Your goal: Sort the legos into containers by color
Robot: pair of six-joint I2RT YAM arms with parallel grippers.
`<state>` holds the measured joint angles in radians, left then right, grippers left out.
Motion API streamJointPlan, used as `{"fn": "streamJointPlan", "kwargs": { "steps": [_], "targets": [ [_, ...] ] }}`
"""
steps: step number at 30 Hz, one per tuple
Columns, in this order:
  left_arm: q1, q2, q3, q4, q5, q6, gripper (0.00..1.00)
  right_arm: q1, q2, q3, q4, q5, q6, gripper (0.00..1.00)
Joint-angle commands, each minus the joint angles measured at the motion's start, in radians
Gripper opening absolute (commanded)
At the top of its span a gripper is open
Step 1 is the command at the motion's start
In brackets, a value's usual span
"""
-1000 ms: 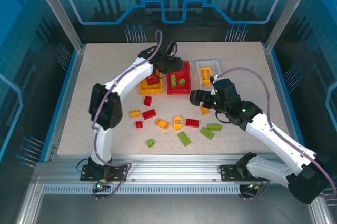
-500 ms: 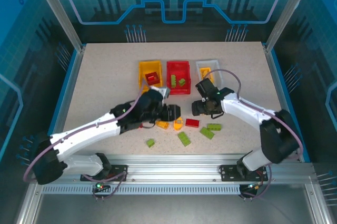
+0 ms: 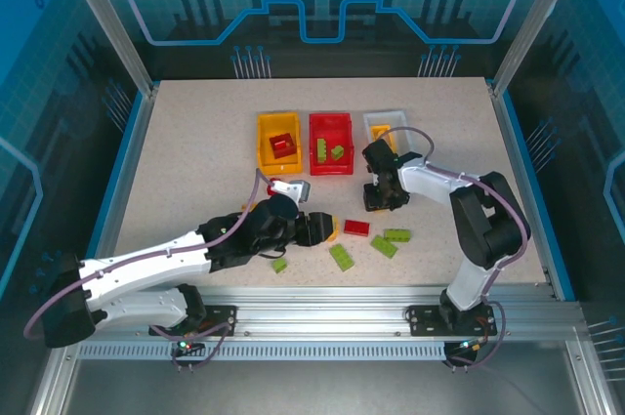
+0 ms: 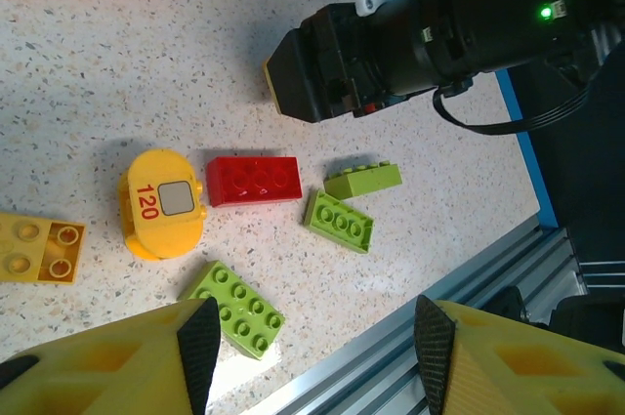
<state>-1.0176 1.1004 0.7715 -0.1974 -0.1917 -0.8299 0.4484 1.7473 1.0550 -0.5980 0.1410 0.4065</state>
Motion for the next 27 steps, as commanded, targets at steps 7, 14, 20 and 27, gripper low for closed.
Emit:
{"fn": "streamJointPlan", "kwargs": {
  "steps": [7,14,20,27],
  "targets": [
    [-0.009,0.04,0.105,0.026,-0.054,0.051,0.59,-0.047,-0.179,0.048,-0.018,0.113,-0.01,0.26],
    [-0.008,0.13,0.221,0.03,-0.084,0.118,0.6,-0.162,-0.004,0.336,-0.098,0.124,-0.052,0.26],
    [-0.005,0.178,0.272,0.032,-0.087,0.141,0.61,-0.175,0.254,0.666,-0.224,0.24,-0.072,0.29],
    [-0.005,0.172,0.255,0.026,-0.081,0.138,0.61,-0.176,0.452,0.909,-0.307,0.276,-0.069,0.35]
  ]
}}
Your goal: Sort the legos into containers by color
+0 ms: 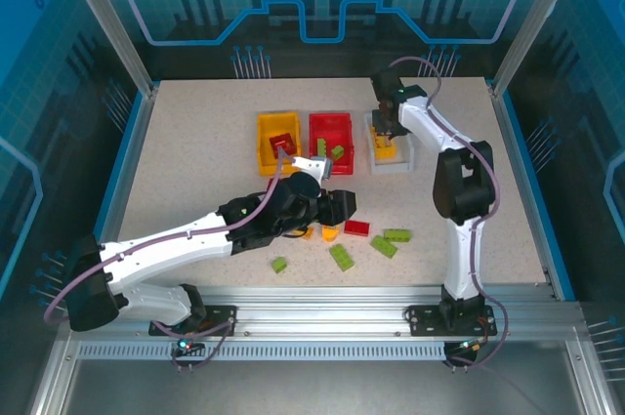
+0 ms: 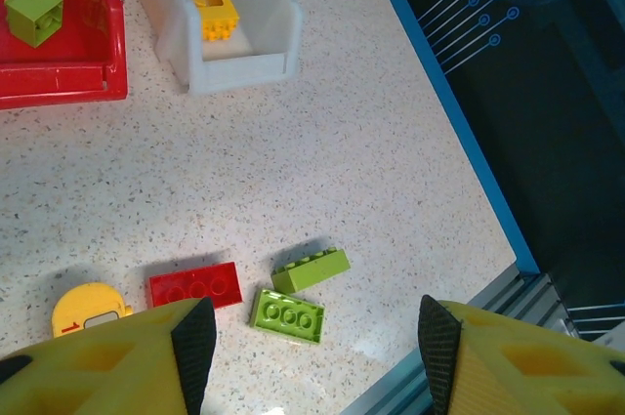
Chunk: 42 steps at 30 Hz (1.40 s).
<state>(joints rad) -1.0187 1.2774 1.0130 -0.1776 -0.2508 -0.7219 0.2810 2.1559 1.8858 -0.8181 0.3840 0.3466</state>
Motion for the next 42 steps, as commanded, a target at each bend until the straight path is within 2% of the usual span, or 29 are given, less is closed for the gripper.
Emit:
{"fn": "streamJointPlan", "kwargs": {
  "steps": [1,7,13,18,22,27,30,33,37,39,42],
  "targets": [
    [-0.004,-0.009,0.011,0.003,-0.022,0.027,0.61,-0.008,0.056,0.096,-0.092,0.026,-0.009,0.38],
    [-0.004,-0.022,-0.013,-0.006,-0.023,0.017,0.62,0.006,0.014,0.098,-0.087,-0.005,-0.009,0.53],
    [0.01,-0.043,-0.025,-0.084,-0.05,-0.024,0.62,0.045,-0.19,-0.001,-0.062,0.016,0.003,0.54],
    [0.06,-0.092,-0.048,-0.201,-0.049,-0.061,0.63,0.108,-0.474,-0.239,0.034,0.02,0.012,0.55],
    [0.101,-0.137,-0.086,-0.311,-0.047,-0.089,0.64,0.191,-0.689,-0.467,0.094,-0.032,0.036,0.56],
    [0.203,-0.198,-0.154,-0.454,-0.018,-0.137,0.65,0.384,-0.888,-0.753,0.192,-0.174,0.084,0.6],
    [0.314,-0.194,-0.172,-0.496,0.049,-0.078,0.68,0.522,-0.946,-0.869,0.256,-0.206,0.117,0.62],
    [0.37,-0.156,-0.164,-0.464,0.047,0.055,0.73,0.63,-0.968,-0.946,0.317,-0.179,0.18,0.65],
    [0.453,-0.031,-0.138,-0.363,0.067,0.199,0.76,0.685,-0.975,-1.0,0.422,-0.178,0.275,0.7],
    [0.51,0.052,-0.131,-0.283,0.129,0.272,0.76,0.701,-0.984,-1.05,0.495,-0.192,0.31,0.73],
    [0.572,0.17,-0.094,-0.23,0.168,0.341,0.75,0.732,-1.006,-1.077,0.585,-0.199,0.323,0.82]
  ]
}}
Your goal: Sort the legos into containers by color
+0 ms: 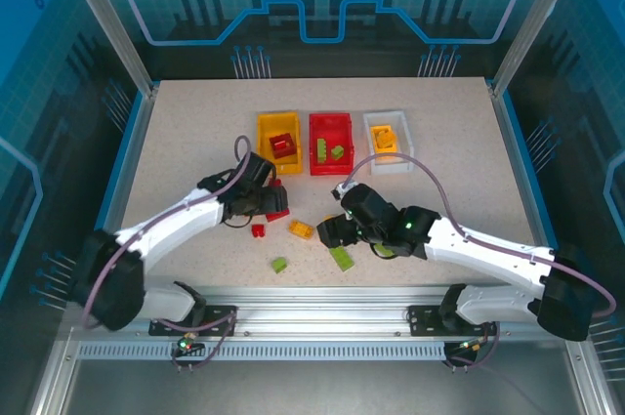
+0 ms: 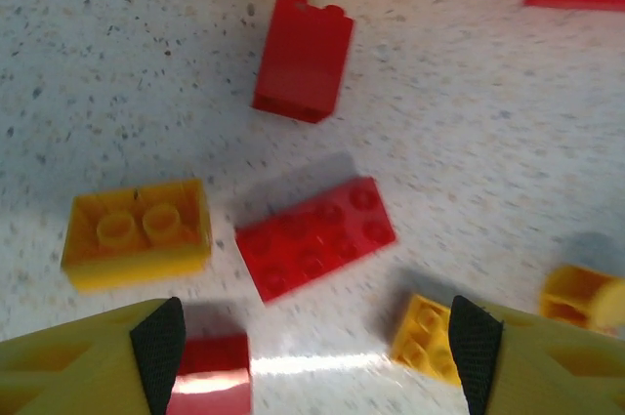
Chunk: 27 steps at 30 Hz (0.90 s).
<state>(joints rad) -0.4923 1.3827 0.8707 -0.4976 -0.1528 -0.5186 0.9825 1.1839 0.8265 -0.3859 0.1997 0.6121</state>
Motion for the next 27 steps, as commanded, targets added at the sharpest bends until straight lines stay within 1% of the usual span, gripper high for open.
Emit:
{"fn": "streamJointPlan", "kwargs": {
  "steps": [1,3,5,7,11,14,16,17,18,20,21,22,24,27],
  "targets": [
    [0.058,0.104,0.069,0.1,0.073,0.155,0.75,0.045,-0.042,-0.02,0.166,-0.002,0.057,0.86],
    [0.07,0.164,0.103,0.117,0.08,0.181,0.74,0.054,-0.053,-0.021,0.176,0.013,0.057,0.92],
    [0.07,0.219,0.132,0.138,0.083,0.202,0.74,0.054,-0.059,-0.022,0.172,0.026,0.061,0.95],
    [0.071,0.271,0.157,0.149,0.082,0.215,0.72,0.054,-0.06,-0.019,0.161,0.036,0.063,0.96],
    [0.074,0.375,0.208,0.129,0.014,0.224,0.68,0.051,-0.063,-0.015,0.142,0.037,0.069,0.96],
    [0.079,0.418,0.225,0.138,-0.015,0.222,0.65,0.051,-0.067,-0.019,0.141,0.037,0.074,0.95],
    [0.079,0.436,0.235,0.146,-0.019,0.226,0.61,0.051,-0.068,-0.017,0.138,0.039,0.074,0.95],
    [0.079,0.442,0.238,0.154,-0.014,0.227,0.56,0.049,-0.067,-0.017,0.137,0.037,0.072,0.95],
    [0.078,0.444,0.238,0.161,-0.01,0.227,0.51,0.047,-0.066,-0.017,0.137,0.036,0.072,0.95],
    [0.076,0.437,0.236,0.169,-0.013,0.224,0.38,0.045,-0.063,-0.015,0.133,0.035,0.071,0.94],
    [0.074,0.426,0.231,0.171,-0.017,0.221,0.33,0.044,-0.063,-0.014,0.131,0.036,0.07,0.94],
    [0.07,0.405,0.224,0.169,-0.023,0.217,0.32,0.044,-0.065,-0.013,0.129,0.038,0.069,0.94],
    [0.055,0.339,0.21,0.149,-0.034,0.204,0.31,0.044,-0.071,-0.013,0.124,0.046,0.07,0.93],
    [0.032,0.206,0.205,0.087,-0.045,0.156,0.3,0.038,-0.092,-0.013,0.113,0.067,0.069,0.93]
  ]
}}
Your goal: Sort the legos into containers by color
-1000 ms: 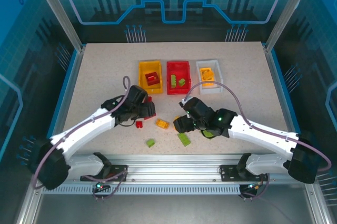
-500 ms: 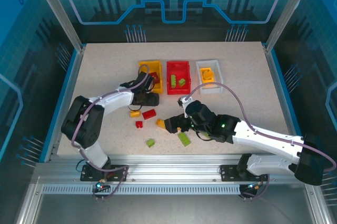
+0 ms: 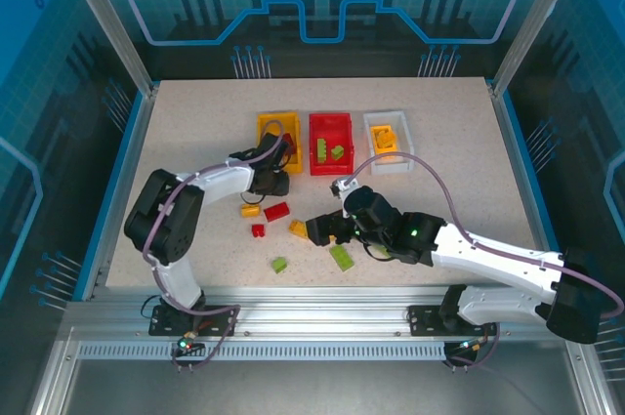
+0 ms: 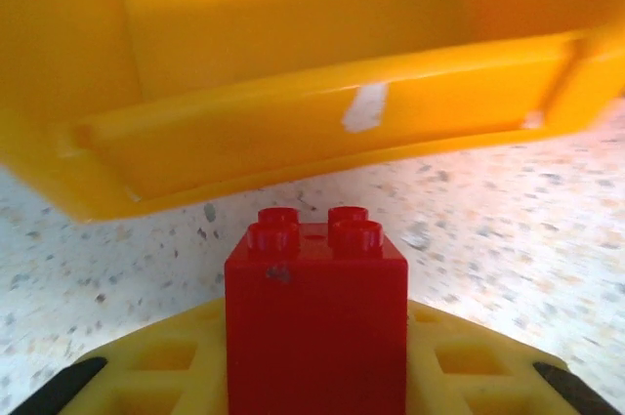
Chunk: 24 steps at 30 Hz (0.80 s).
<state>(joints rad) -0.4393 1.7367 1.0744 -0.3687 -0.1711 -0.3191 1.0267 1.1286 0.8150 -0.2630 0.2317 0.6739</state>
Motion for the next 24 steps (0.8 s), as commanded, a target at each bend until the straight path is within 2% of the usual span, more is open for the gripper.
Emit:
{"fn": "streamJointPlan", "kwargs": {
  "steps": [1,4,7,17,24],
  "targets": [
    [-0.021,-0.18,0.01,-0.063,-0.022,-0.061,0.29,-0.013,-0.043,-0.002,-0.008,0.039,0.007,0.93],
    [0.006,-0.21,0.092,-0.116,0.004,-0.078,0.29,-0.041,-0.052,-0.004,0.021,0.045,0.009,0.93],
    [0.053,-0.157,0.194,-0.132,0.062,-0.085,0.29,-0.086,-0.041,0.011,0.065,0.035,0.019,0.93],
    [0.154,0.223,0.595,-0.18,0.15,-0.105,0.3,-0.163,0.054,0.159,0.053,-0.016,-0.016,0.93],
    [0.188,0.385,0.743,-0.225,0.151,-0.108,0.34,-0.176,0.064,0.145,0.058,-0.035,-0.001,0.94]
  ]
}}
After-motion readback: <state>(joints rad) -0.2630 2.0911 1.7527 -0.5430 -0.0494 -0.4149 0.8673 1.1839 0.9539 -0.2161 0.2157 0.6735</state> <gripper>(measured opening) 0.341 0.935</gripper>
